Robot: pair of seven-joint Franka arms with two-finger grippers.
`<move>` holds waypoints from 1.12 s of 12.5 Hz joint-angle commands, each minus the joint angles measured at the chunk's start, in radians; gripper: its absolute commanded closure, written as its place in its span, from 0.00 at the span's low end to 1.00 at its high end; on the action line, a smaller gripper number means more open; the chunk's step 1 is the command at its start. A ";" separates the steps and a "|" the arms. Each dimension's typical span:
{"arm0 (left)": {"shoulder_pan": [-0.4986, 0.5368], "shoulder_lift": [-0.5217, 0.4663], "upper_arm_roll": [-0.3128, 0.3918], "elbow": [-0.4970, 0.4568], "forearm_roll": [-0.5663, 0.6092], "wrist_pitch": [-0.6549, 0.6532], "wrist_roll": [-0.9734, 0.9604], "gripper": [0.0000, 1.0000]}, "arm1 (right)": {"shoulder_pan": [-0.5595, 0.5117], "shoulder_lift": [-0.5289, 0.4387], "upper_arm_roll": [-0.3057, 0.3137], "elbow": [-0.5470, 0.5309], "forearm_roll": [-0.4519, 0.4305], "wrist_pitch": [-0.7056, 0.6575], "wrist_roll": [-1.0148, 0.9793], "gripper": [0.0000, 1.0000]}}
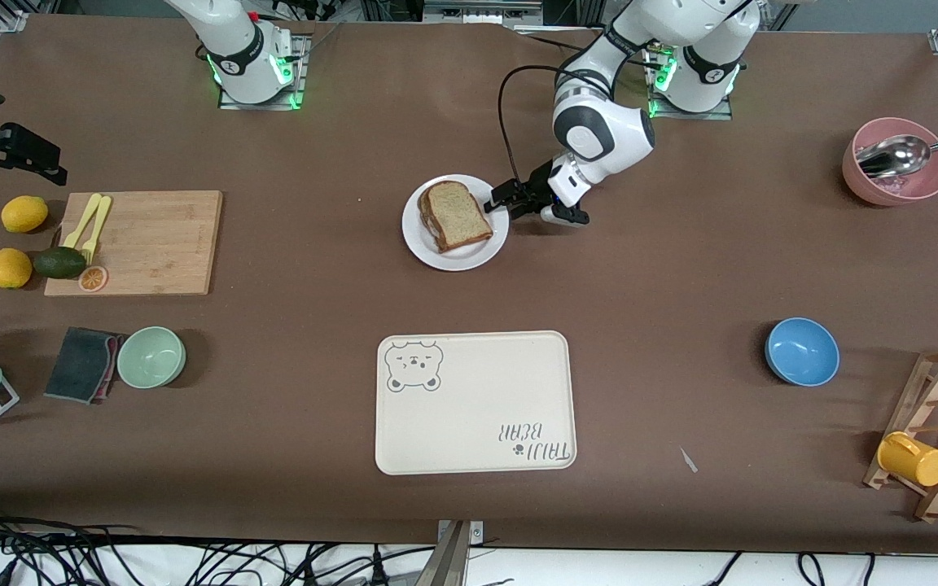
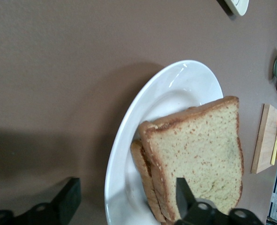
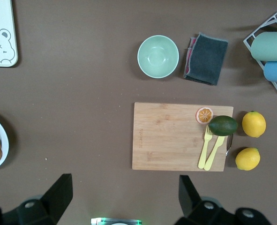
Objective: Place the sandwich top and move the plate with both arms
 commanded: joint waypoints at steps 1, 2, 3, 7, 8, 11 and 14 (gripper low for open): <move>-0.012 0.046 0.004 0.039 -0.046 0.013 0.044 0.28 | -0.009 0.000 -0.030 0.011 -0.008 -0.031 -0.011 0.00; -0.015 0.055 0.004 0.045 -0.046 0.013 0.044 0.35 | -0.009 0.002 -0.032 0.011 -0.005 -0.037 -0.007 0.00; -0.015 0.060 0.004 0.045 -0.046 0.013 0.044 0.41 | 0.000 0.002 -0.027 0.011 -0.005 -0.036 -0.002 0.00; -0.008 0.063 0.004 0.045 -0.046 0.013 0.044 0.75 | 0.029 0.003 0.007 0.002 0.006 -0.024 0.115 0.00; -0.004 0.066 0.004 0.045 -0.046 0.013 0.044 0.81 | 0.029 0.008 0.007 0.001 0.022 -0.001 0.105 0.00; -0.001 0.068 0.007 0.047 -0.046 0.011 0.044 1.00 | 0.024 0.019 0.010 0.001 0.026 0.004 0.102 0.00; 0.000 0.068 0.013 0.066 -0.045 0.011 0.044 1.00 | 0.029 0.022 0.013 0.008 0.012 -0.011 0.104 0.00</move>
